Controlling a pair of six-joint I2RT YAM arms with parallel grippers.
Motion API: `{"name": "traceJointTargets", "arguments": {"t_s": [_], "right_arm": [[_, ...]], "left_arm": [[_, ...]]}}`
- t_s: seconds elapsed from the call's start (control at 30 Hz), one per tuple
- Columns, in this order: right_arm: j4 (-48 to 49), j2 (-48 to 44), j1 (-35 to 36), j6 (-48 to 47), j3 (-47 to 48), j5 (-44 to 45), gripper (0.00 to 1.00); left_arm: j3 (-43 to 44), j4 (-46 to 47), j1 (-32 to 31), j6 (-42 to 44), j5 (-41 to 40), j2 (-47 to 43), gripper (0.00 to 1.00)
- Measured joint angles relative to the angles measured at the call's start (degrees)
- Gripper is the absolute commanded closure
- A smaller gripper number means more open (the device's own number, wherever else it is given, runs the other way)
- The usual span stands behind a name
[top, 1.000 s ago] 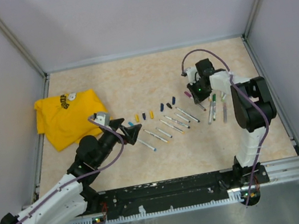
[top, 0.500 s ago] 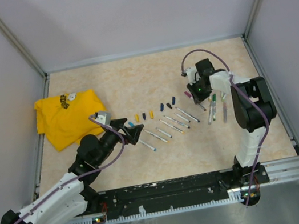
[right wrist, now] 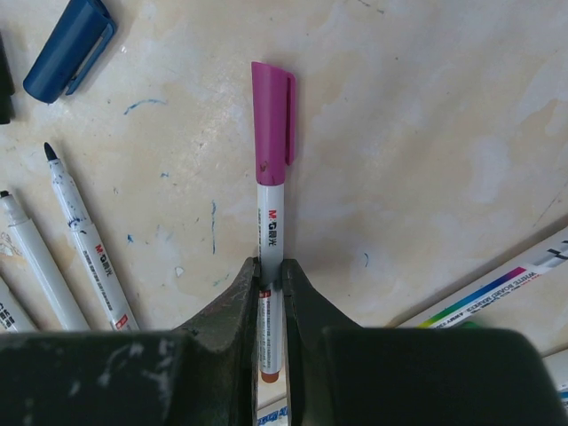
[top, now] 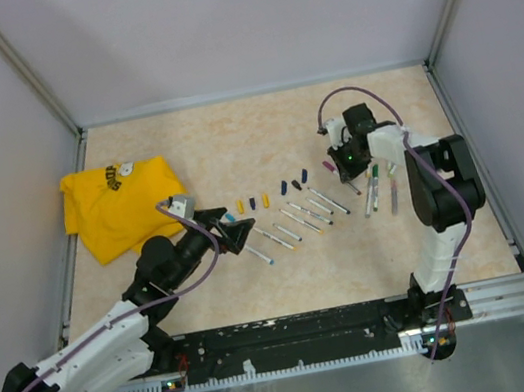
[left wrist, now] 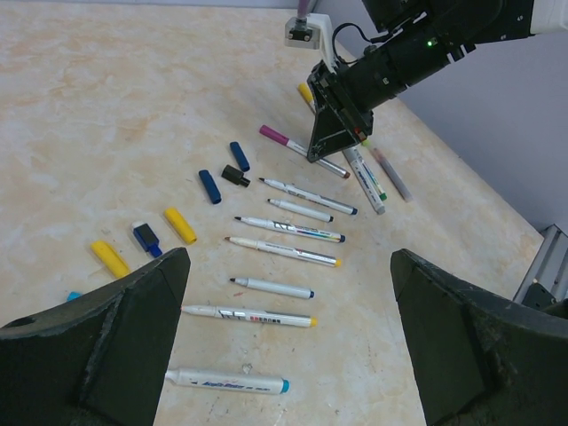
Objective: Open the pen caps
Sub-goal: Pick up the pen from the center of the board.
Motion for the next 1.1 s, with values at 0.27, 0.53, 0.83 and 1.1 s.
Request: {"name": "traceJointTargets", "arguments": {"t_s": [0.27,0.53,0.83,1.1], "right_arm": [[0.2,-2.3,0.0,0.0,-2.2,-0.4,1.00],[0.5,-4.1,0.0,0.0,-2.2,-1.2,1.00],[1.2,-6.0,0.0,0.0,-3.0,-2.4,1.00],[1.8,-7.5,0.0,0.0,-3.6,-4.1,1.00]], "left_arm": [[-0.3,2.1,0.0,-1.4,1.4,1.4,0.00],[-1.2,4.1,0.1,-3.1,2.7,2.5,0.00],[-2.6,8.2,1.0,-5.7,5.1,4.7,0.00],[-3.7,11.8,1.7,-7.8,6.8,6.4,0.00]]}}
